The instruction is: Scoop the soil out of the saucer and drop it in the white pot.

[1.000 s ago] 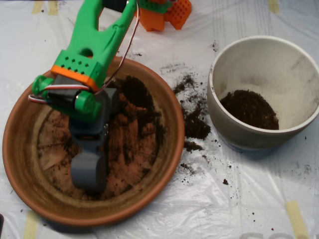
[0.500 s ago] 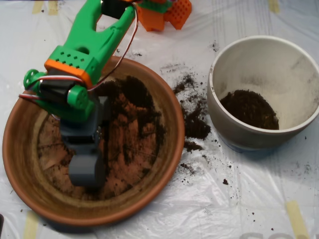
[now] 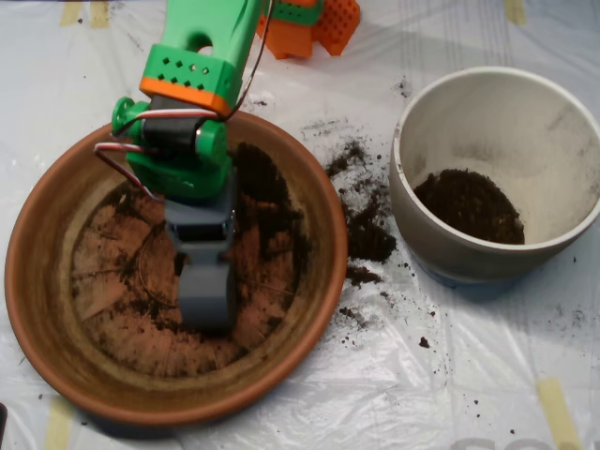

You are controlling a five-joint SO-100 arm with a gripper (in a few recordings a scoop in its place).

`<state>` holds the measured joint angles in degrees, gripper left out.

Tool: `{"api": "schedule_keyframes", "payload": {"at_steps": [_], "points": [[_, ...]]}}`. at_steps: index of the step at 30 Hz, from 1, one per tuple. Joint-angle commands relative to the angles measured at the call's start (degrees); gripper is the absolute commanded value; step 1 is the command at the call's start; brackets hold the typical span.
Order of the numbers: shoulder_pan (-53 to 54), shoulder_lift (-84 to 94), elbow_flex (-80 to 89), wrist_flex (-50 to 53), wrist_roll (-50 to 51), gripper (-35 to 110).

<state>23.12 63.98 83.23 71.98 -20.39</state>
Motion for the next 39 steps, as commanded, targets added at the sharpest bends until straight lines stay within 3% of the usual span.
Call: {"api": "schedule_keyframes", "payload": {"at_steps": [1,10,19,25,33,39], "points": [[1.7,4.8,3.5,0.2,-1.8,41],[4.6,19.0,17.5,-4.0,-5.5,28],[4.2,21.5,21.4,-4.9,-6.2,21],[5.4,25.7,18.5,-4.8,-3.3,35],[5.2,23.5,14.2,-5.4,1.2,39],[6.8,12.0,2.3,-2.7,1.2,41]]}}
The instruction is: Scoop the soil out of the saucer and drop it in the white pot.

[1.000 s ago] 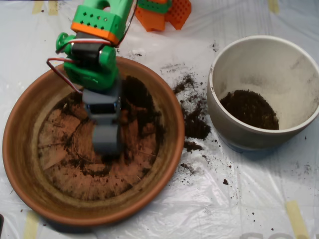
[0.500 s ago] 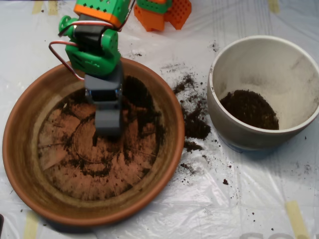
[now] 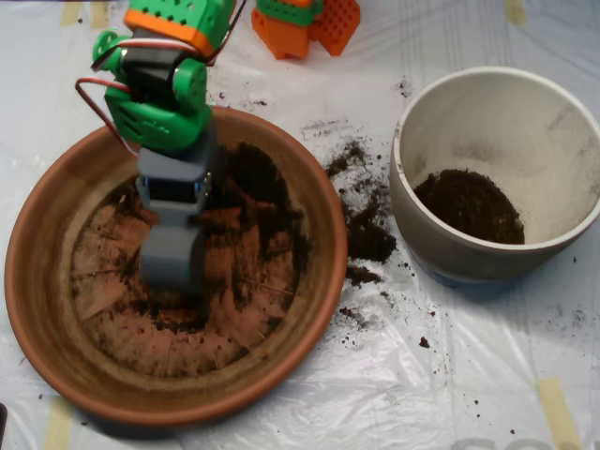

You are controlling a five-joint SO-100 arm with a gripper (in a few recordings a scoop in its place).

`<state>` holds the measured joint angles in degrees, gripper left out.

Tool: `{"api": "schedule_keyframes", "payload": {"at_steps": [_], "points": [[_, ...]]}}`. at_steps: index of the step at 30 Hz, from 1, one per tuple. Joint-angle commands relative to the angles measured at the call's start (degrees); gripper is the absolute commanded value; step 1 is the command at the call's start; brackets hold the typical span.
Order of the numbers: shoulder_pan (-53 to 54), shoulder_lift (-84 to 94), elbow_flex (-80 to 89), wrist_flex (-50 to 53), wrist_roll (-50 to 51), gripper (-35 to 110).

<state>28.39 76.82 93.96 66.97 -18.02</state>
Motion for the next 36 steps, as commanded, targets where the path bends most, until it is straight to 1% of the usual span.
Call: {"api": "schedule_keyframes", "payload": {"at_steps": [1,4,6,10,14,20,25,36], "points": [[1.7,-3.1,-10.9,3.2,-1.5,41],[2.4,-8.9,-16.4,5.4,-2.5,41],[2.4,-10.3,-16.5,5.5,-3.8,41],[1.8,-9.3,-12.3,4.8,-6.2,41],[1.1,-3.4,-3.5,1.9,-8.1,40],[1.9,2.7,5.8,-1.1,-9.2,33],[3.2,7.7,12.2,-3.1,-9.6,21],[3.2,11.0,16.7,-4.0,-8.5,6]]}}
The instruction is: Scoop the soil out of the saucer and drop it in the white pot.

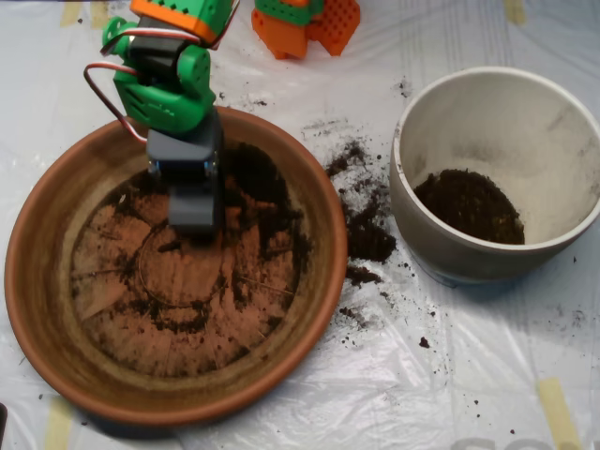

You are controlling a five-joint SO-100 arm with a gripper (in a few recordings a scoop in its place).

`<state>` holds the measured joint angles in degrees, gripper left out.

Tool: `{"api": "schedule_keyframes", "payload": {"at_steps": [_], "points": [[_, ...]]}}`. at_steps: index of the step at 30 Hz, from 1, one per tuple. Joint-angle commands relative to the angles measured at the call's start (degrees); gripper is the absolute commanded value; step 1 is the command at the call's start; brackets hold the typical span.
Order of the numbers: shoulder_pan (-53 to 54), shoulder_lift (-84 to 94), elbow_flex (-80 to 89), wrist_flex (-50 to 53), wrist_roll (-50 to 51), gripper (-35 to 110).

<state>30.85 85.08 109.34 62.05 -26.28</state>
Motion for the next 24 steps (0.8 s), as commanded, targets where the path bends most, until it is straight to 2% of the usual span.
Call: {"api": "schedule_keyframes", "payload": {"at_steps": [1,16,24], "points": [[0.4,2.7,1.3,1.1,-0.1,3],[-7.2,4.6,-2.1,4.7,6.5,-1],[-8.7,10.9,-9.3,11.3,9.1,-1]]}}
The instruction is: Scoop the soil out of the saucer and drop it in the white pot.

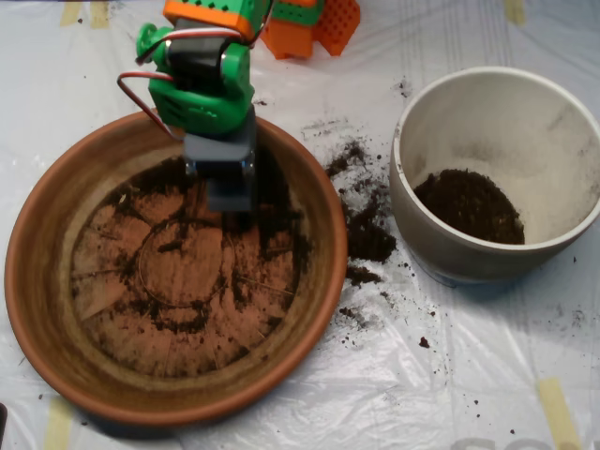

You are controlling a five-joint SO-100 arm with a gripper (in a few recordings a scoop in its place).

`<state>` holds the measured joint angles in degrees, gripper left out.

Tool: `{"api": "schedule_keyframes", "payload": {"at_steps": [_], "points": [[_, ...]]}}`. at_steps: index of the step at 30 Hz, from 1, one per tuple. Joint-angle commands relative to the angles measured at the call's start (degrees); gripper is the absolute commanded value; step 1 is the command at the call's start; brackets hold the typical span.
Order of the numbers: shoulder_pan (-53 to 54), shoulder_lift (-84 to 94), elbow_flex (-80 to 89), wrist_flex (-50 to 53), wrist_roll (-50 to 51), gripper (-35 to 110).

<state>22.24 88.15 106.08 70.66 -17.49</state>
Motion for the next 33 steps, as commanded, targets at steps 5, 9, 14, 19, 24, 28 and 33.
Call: {"api": "schedule_keyframes", "payload": {"at_steps": [5,9,14,19,24,28,33], "points": [[-3.1,12.2,-14.4,9.4,2.5,-1],[-7.0,13.9,-23.0,14.7,4.6,-1],[-13.4,12.7,-36.5,21.3,7.0,-1],[-20.3,8.7,-49.7,26.9,9.9,-1],[-28.4,6.6,-54.1,27.8,11.1,-1],[-36.0,5.7,-54.1,26.8,10.8,-1],[-42.9,5.2,-54.2,25.5,9.2,-1]]}}
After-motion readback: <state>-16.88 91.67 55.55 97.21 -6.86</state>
